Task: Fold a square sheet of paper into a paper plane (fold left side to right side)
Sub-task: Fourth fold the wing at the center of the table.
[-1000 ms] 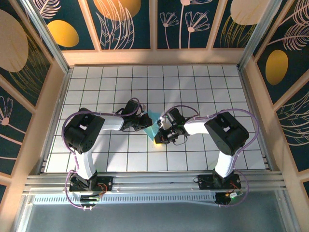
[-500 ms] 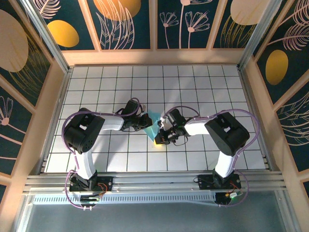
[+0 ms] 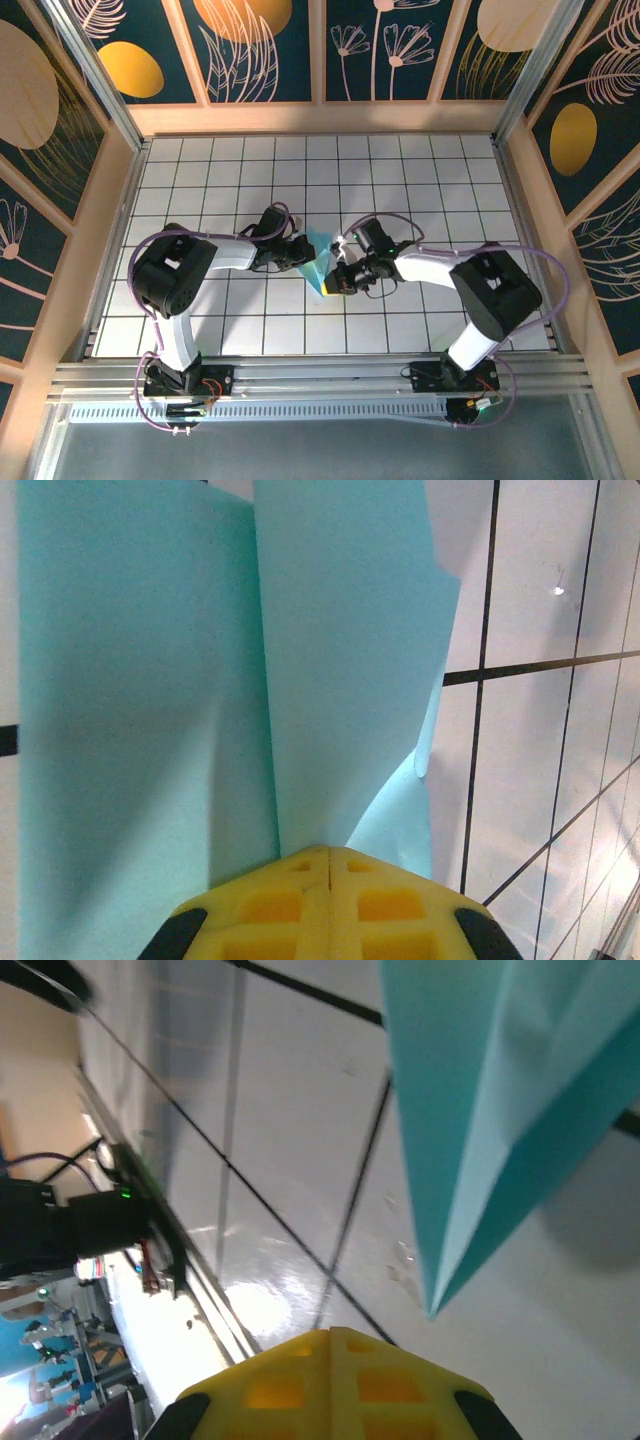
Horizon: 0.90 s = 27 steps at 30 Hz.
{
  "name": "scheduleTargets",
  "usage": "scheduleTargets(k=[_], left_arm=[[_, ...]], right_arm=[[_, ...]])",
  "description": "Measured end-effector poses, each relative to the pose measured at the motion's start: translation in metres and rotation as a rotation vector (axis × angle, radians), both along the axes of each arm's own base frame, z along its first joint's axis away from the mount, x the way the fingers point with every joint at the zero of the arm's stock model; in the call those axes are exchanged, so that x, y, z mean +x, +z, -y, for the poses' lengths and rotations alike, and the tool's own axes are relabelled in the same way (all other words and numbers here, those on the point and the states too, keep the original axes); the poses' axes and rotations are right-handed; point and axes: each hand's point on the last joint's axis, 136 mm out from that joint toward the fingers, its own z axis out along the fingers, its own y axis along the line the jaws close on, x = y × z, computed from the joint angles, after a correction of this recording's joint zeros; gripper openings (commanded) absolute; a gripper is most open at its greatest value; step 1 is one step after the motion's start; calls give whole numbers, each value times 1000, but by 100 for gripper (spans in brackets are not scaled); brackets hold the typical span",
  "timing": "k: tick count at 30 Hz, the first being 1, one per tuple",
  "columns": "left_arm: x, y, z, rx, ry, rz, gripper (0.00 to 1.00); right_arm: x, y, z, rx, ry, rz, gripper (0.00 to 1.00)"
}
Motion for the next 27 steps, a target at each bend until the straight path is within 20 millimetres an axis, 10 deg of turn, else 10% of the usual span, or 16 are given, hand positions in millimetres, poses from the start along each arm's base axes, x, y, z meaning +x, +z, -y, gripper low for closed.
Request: scheduleTargets(k=[27], left_arm=[[0,0,0,0,0,0,0]], right_arm=[[36,-46,-9,-108,-59,17,0]])
